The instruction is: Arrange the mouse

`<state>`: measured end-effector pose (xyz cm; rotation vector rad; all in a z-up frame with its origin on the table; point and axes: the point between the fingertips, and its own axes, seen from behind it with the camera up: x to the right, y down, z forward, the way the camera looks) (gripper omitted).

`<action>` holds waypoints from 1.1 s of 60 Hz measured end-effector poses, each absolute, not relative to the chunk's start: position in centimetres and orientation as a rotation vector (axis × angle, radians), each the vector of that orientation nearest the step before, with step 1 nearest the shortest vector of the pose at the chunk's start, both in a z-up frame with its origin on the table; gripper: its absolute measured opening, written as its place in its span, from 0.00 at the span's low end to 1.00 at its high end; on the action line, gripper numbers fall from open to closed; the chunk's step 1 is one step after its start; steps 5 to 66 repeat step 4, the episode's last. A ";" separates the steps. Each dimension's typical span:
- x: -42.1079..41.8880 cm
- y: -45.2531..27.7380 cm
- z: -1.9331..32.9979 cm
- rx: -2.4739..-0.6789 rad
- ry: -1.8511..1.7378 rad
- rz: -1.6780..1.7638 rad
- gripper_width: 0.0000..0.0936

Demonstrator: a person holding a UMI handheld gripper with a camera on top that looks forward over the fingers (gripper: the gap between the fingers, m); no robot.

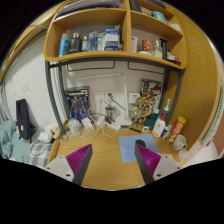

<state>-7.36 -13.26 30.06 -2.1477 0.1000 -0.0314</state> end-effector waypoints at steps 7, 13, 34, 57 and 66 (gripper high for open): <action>-7.2 -13.8 29.9 -2.149 0.104 -0.034 0.92; -7.2 -13.8 29.9 -2.149 0.104 -0.034 0.92; -7.2 -13.8 29.9 -2.149 0.104 -0.034 0.92; -7.2 -13.8 29.9 -2.149 0.104 -0.034 0.92; -7.2 -13.8 29.9 -2.149 0.104 -0.034 0.92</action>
